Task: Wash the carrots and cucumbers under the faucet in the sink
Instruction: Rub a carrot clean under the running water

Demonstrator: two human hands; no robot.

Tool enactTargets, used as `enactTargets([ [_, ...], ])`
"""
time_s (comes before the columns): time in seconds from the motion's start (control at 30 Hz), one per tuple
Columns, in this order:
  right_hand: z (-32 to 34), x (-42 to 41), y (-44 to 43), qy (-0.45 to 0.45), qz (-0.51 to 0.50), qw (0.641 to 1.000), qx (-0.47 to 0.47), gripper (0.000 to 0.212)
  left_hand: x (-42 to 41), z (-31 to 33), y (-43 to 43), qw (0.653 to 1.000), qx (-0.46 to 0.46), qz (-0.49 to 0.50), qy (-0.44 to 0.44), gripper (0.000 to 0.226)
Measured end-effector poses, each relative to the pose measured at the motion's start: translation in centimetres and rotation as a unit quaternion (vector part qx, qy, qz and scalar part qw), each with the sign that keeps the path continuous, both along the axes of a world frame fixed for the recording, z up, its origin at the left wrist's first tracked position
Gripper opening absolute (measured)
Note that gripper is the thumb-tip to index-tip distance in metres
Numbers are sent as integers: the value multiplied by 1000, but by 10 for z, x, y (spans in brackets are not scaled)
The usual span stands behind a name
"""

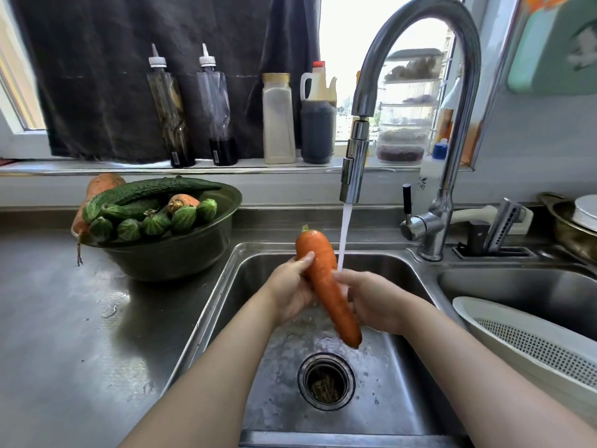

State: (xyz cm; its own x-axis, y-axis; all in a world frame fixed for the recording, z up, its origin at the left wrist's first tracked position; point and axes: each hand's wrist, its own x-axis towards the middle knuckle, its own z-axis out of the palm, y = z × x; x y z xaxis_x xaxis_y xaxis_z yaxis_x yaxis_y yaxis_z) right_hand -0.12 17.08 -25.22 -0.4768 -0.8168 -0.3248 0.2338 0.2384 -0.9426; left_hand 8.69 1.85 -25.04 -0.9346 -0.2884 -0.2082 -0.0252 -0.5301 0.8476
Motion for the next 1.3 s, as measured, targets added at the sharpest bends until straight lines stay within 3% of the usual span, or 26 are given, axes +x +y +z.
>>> enactTargets([
  [0.1,-2,0,-1,7,12,1000,-6,36,-3,-2,-6,999,-19,38,3,48],
  [0.2,1,-1,2,29,-9,1000,-2,32,-4,-7,-10,995,-93,33,-18,53],
  [0.27,1,-5,5,46,-28,998,23,42,-3,-7,-11,991,-131,35,-21,59],
  [0.37,3,-6,12,80,-15,995,66,65,-6,-7,-11,992,-109,59,6,72],
  [0.47,3,-5,14,111,-14,990,83,66,-6,-8,-8,991,-131,35,12,59],
  [0.63,1,-6,10,68,-8,995,68,52,-5,-8,-12,990,-135,41,10,46],
  [0.8,7,2,7,71,-13,996,57,44,-4,-7,-18,990,-130,53,6,62],
  [1.3,4,-1,4,47,24,998,28,53,-3,-5,-17,989,-131,66,29,48],
])
